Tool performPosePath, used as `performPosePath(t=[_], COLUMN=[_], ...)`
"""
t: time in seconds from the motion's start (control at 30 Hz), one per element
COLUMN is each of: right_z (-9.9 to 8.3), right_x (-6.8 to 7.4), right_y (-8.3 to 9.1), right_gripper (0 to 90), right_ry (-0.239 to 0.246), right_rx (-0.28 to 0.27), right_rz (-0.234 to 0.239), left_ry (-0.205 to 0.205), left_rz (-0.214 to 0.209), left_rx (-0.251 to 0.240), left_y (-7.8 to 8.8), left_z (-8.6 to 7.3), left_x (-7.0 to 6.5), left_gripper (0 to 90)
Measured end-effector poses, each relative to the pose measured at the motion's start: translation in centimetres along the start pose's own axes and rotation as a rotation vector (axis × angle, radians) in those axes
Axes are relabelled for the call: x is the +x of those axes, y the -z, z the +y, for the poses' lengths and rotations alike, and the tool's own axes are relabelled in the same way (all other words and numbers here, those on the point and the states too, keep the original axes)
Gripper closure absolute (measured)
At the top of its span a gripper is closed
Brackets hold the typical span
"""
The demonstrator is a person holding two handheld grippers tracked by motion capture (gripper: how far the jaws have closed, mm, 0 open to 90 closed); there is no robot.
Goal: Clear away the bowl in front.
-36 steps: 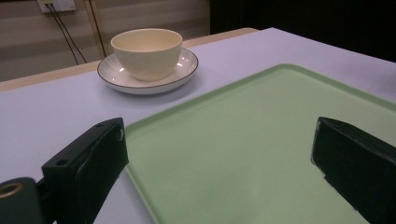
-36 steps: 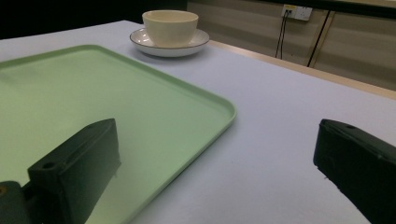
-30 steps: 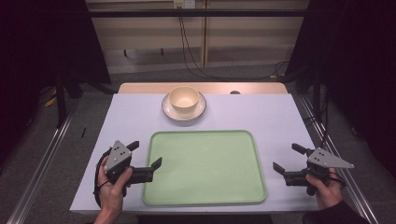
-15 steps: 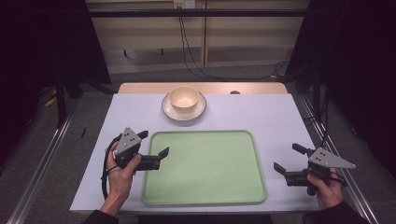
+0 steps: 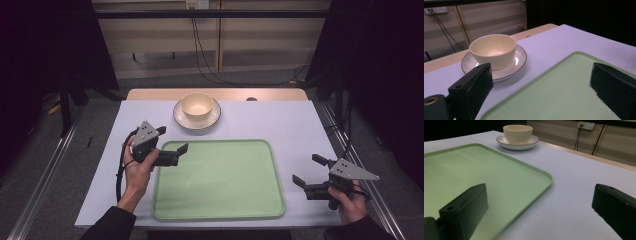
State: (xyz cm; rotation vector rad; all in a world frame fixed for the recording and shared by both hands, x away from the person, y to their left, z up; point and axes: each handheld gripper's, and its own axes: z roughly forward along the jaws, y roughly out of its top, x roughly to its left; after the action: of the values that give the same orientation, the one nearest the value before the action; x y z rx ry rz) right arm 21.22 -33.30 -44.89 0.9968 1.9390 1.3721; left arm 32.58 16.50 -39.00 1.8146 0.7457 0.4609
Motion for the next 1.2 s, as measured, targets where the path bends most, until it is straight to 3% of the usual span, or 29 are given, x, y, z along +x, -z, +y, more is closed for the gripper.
performPosePath(t=[0.07, 0.13, 0.2, 0.27, 0.33, 0.37, 0.6, 0.93, 1.0, 1.17, 1.2], right_z=[0.0, 0.0, 0.0, 0.0, 0.0, 0.0, 0.0, -0.1, -0.1, -0.1, -0.2], right_x=[0.0, 0.0, 0.0, 0.0, 0.0, 0.0, 0.0, -0.2, -0.2, -0.2, -0.1], right_y=[0.0, 0.0, 0.0, 0.1, 0.1, 0.1, 0.1, 0.2, 0.2, 0.1, 0.1], right_gripper=[0.2, 0.2, 0.2, 0.2, 0.2, 0.2, 0.2, 0.2, 0.2, 0.2, 0.2], right_ry=[-0.003, -0.002, -0.002, -0.008, -0.006, -0.006, -0.003, -0.013, -0.008, -0.009, -0.009], right_rx=[-0.004, -0.003, -0.010, -0.013, -0.015, -0.015, -0.011, -0.013, -0.015, -0.006, -0.008], right_rz=[-0.005, -0.003, -0.005, -0.008, -0.009, -0.009, -0.007, -0.003, -0.003, 0.001, 0.002], left_ry=[0.003, 0.015, 0.018, 0.007, 0.011, 0.033, 0.012, 0.015, 0.028, 0.047, 0.073], left_rz=[-0.004, 0.043, 0.024, 0.049, 0.047, 0.046, 0.039, 0.044, 0.066, 0.073, 0.070], left_rx=[0.036, 0.023, 0.007, 0.023, 0.021, 0.023, 0.095, 0.085, 0.090, 0.097, 0.088], left_y=[-0.7, -0.9, -1.1, -1.5, -1.7, -2.0, -4.3, -6.6, -7.5, -8.8, -9.4], left_z=[0.2, 0.4, 0.5, 0.6, 0.6, 0.5, 0.6, 1.4, 1.6, 1.8, 1.8], left_x=[0.6, 0.8, 1.0, 1.2, 1.4, 1.6, 3.9, 5.7, 6.2, 6.8, 7.1], left_gripper=[4.7, 5.2, 5.6, 5.3, 5.6, 5.6, 5.7, 6.3, 7.3, 8.8, 9.2])
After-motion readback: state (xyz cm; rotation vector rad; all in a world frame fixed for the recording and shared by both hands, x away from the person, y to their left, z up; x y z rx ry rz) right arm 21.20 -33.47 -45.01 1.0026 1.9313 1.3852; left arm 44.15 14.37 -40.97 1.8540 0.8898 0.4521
